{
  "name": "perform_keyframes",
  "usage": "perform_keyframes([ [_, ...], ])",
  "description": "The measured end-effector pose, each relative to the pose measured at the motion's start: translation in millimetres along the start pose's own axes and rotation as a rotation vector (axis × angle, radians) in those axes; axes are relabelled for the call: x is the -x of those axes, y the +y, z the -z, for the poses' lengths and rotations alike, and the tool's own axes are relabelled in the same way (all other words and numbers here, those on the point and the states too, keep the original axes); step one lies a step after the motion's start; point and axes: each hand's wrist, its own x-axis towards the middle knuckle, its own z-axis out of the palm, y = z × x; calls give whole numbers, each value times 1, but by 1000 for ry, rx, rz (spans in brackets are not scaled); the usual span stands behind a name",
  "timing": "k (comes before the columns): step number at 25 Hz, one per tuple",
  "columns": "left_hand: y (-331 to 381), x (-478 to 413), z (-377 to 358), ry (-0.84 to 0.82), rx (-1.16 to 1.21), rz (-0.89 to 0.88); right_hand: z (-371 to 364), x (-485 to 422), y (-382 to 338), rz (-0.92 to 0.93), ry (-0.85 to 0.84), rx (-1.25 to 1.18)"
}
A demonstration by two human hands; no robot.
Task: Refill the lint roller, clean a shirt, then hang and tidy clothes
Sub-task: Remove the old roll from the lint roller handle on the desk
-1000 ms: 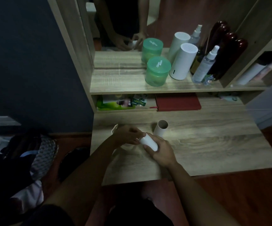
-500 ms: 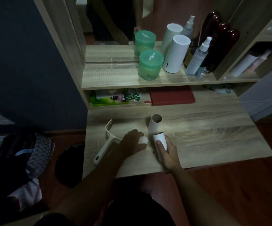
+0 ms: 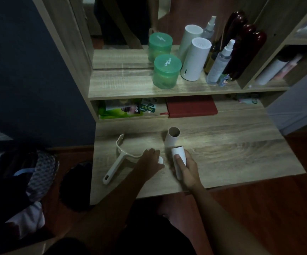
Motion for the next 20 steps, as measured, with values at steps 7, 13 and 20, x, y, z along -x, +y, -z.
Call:
perform_keyframes([
  [7, 8, 6, 25, 162, 513, 57, 0, -10, -12, -239, 139, -809],
  [13, 19, 5, 31, -78, 795, 165, -6, 0, -12, -218, 58, -1081],
  [20, 17, 7, 26, 50, 829, 171, 3, 4, -8, -285, 101, -1009],
])
